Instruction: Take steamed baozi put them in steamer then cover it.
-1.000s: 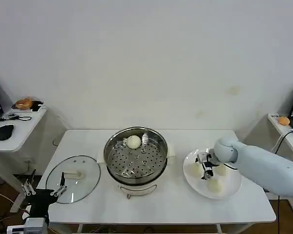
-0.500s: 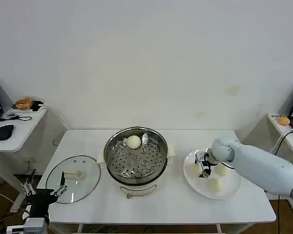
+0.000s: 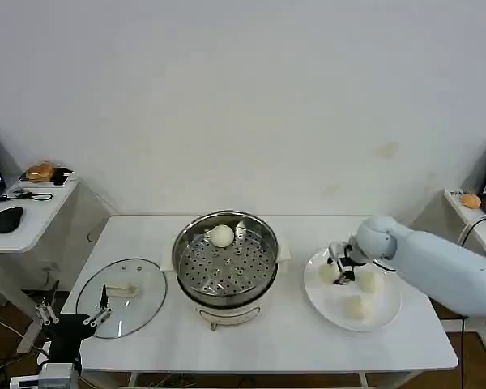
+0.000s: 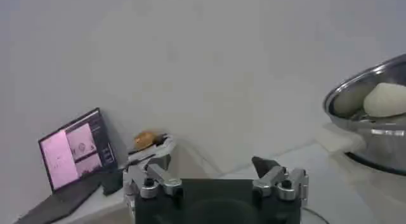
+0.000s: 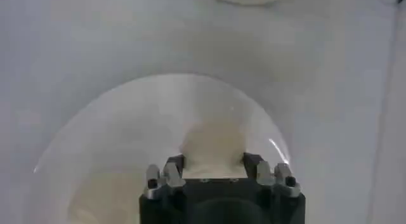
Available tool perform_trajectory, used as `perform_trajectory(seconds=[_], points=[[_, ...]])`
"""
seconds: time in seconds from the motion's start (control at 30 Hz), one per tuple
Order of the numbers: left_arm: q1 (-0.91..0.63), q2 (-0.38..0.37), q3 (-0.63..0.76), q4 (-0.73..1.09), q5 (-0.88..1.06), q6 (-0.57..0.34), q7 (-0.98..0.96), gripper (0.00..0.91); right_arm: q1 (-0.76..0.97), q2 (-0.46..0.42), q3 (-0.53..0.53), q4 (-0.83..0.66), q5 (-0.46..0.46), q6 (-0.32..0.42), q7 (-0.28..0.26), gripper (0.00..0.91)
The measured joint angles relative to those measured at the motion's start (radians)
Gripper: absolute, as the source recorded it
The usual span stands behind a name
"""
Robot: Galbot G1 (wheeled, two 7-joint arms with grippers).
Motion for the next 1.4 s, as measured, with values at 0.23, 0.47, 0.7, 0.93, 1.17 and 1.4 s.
perform_trajectory(seconds=[0.23, 0.47, 0.7, 0.93, 1.17, 1.4], points=[[-0.007, 0.002, 0.005, 0.000, 0.001, 0.000, 0.000, 0.907, 0.138, -0.001, -0.047, 0.059, 0.076, -0.026, 0.009, 0.635], [-0.015, 0.006, 0.001, -0.006, 0.001, 0.001, 0.000, 0.907, 0.305, 0.028, -0.133, 0.144, 0.201, -0.085, 0.030, 0.645], [-0.018, 0.005, -0.005, -0.006, 0.001, 0.001, 0.000, 0.907, 0.416, 0.115, -0.205, 0.188, 0.349, -0.172, 0.075, 0.645], [-0.025, 0.005, -0.017, 0.006, -0.003, 0.001, 0.000, 0.907, 0.457, 0.264, -0.256, 0.170, 0.498, -0.259, 0.139, 0.645], [-0.025, 0.002, -0.028, 0.012, -0.004, -0.001, 0.000, 0.907, 0.442, 0.422, -0.286, 0.106, 0.597, -0.327, 0.189, 0.645], [-0.028, 0.006, -0.039, 0.017, -0.007, -0.003, 0.000, 0.907, 0.396, 0.542, -0.293, 0.029, 0.640, -0.374, 0.222, 0.645]])
